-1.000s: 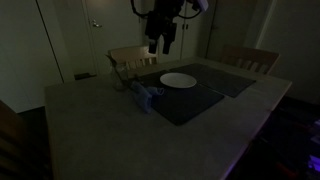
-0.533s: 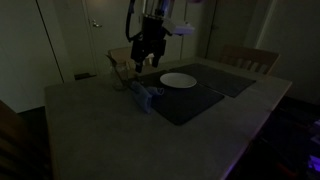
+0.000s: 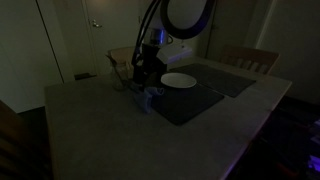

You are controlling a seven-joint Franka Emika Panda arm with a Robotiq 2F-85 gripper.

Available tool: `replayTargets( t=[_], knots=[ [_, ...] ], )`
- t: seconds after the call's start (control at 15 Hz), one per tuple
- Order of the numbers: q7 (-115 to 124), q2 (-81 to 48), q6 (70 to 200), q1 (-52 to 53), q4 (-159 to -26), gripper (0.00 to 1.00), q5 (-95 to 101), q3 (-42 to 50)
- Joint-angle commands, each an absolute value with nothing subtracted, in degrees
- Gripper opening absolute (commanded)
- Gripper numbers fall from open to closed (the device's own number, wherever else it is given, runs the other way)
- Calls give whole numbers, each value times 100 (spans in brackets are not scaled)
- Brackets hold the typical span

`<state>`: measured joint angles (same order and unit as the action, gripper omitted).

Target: Use the cloth to wipe the plate

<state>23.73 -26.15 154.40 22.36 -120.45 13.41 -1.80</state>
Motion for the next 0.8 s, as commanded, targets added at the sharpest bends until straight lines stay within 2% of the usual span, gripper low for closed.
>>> replayTargets(
  t=[0.0, 0.73],
  knots=[
    [2877, -2935, 15715, 2533, -11907, 100, 1518, 164],
    [4111, -3478, 16766, 3535, -11861, 100, 1477, 1276]
  ],
)
